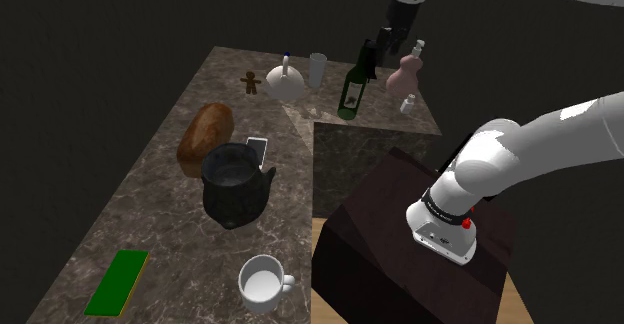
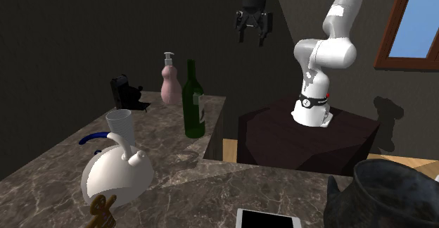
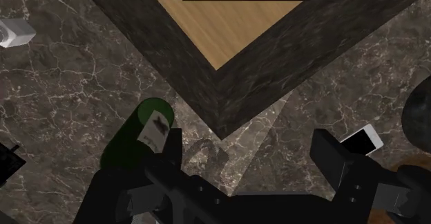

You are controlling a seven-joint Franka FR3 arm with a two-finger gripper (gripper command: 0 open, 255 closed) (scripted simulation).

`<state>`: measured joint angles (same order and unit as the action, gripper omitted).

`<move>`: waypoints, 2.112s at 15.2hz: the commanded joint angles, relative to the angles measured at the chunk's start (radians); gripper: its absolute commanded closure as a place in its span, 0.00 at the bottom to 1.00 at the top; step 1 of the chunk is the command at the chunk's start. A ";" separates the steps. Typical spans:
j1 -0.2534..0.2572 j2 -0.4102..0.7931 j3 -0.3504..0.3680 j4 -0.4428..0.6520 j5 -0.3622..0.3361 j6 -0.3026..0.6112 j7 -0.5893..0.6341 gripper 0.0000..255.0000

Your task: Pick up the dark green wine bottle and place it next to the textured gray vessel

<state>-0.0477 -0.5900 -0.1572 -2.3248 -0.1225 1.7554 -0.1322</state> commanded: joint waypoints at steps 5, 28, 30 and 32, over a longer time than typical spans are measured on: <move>-0.007 0.157 -0.108 0.068 -0.013 0.135 -0.151 0.00; -0.011 0.552 -0.267 0.257 0.137 0.387 -0.461 0.00; -0.011 0.552 -0.267 0.257 0.137 0.387 -0.461 0.00; -0.011 0.552 -0.267 0.257 0.137 0.387 -0.461 1.00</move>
<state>-0.0585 -0.0381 -0.4239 -2.0679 0.0142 2.1426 -0.5930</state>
